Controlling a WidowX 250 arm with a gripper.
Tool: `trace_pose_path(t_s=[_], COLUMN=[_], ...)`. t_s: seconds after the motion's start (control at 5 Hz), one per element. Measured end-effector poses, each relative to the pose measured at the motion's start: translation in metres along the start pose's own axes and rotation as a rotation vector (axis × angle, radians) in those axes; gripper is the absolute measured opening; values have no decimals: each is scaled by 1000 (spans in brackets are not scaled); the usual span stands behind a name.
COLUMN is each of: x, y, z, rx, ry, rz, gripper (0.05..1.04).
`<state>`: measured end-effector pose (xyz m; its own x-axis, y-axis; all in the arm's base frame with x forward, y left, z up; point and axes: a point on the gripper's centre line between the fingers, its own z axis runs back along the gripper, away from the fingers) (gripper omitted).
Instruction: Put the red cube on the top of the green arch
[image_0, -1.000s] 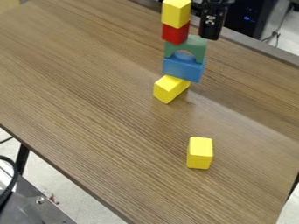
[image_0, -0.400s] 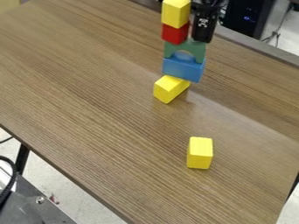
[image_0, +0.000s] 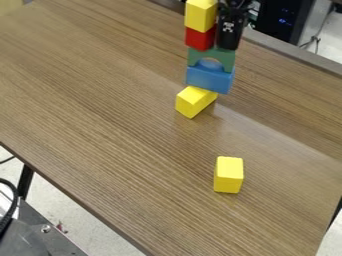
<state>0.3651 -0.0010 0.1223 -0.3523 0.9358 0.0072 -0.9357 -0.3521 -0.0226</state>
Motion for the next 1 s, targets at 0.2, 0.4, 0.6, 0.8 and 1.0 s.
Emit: trace_pose_path(t_s=[0.2,0.4,0.6,0.8,1.0], x=[0,1,2,2,3], y=[3,3,4,3,3], z=[-1,-1,-3,-4,-5], rx=[16,21,24,14,15], ry=[2,3,-1,-7,-9], rz=[-3,1,5,5,5], gripper=[586,585,585,640,950])
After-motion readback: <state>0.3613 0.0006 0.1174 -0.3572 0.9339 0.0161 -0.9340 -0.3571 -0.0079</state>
